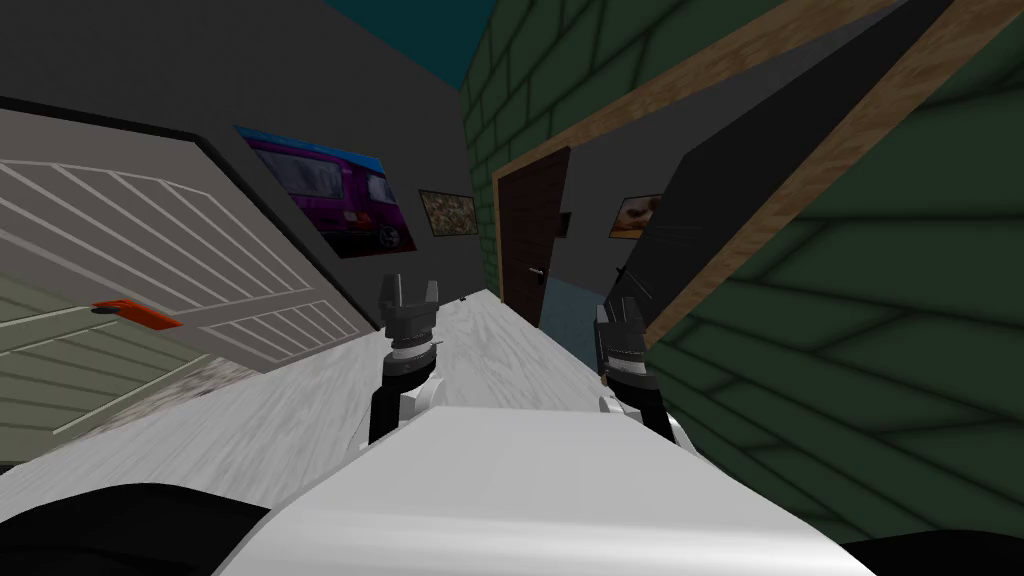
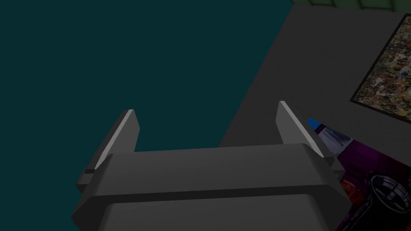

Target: Push the door open

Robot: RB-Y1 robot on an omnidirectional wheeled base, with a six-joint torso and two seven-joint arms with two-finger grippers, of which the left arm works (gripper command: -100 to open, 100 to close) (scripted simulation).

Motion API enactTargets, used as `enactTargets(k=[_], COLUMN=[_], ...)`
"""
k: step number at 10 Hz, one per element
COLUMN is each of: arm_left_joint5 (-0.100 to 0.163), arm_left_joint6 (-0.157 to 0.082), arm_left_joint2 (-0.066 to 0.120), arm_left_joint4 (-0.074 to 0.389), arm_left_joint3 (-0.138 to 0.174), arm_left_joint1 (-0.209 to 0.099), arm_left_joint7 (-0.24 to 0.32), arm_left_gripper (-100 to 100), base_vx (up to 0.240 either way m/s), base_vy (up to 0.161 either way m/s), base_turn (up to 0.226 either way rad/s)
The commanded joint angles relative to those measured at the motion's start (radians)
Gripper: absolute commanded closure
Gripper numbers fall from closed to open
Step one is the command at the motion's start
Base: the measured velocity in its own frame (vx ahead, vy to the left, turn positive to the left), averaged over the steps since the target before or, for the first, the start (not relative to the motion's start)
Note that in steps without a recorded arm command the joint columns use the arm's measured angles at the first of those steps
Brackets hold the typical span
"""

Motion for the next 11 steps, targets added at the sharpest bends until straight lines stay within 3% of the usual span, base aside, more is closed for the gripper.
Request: enactTargets(k=[1, 7, 11], arm_left_joint5=[0.002, 0.012, 0.02], arm_left_joint6=[0.002, 0.009, 0.015], arm_left_joint2=[0.005, 0.022, 0.033], arm_left_joint4=[0.03, 0.163, 0.28], arm_left_joint3=[-0.003, -0.019, -0.032], arm_left_joint1=[-0.017, -0.092, -0.159], arm_left_joint7=[0.001, 0.007, 0.012], arm_left_gripper=[-100, -100, -100], base_vx=[0.057, 0.103, 0.117], base_vy=[0.004, 0.013, 0.023], base_turn=[-0.065, -0.057, -0.074])
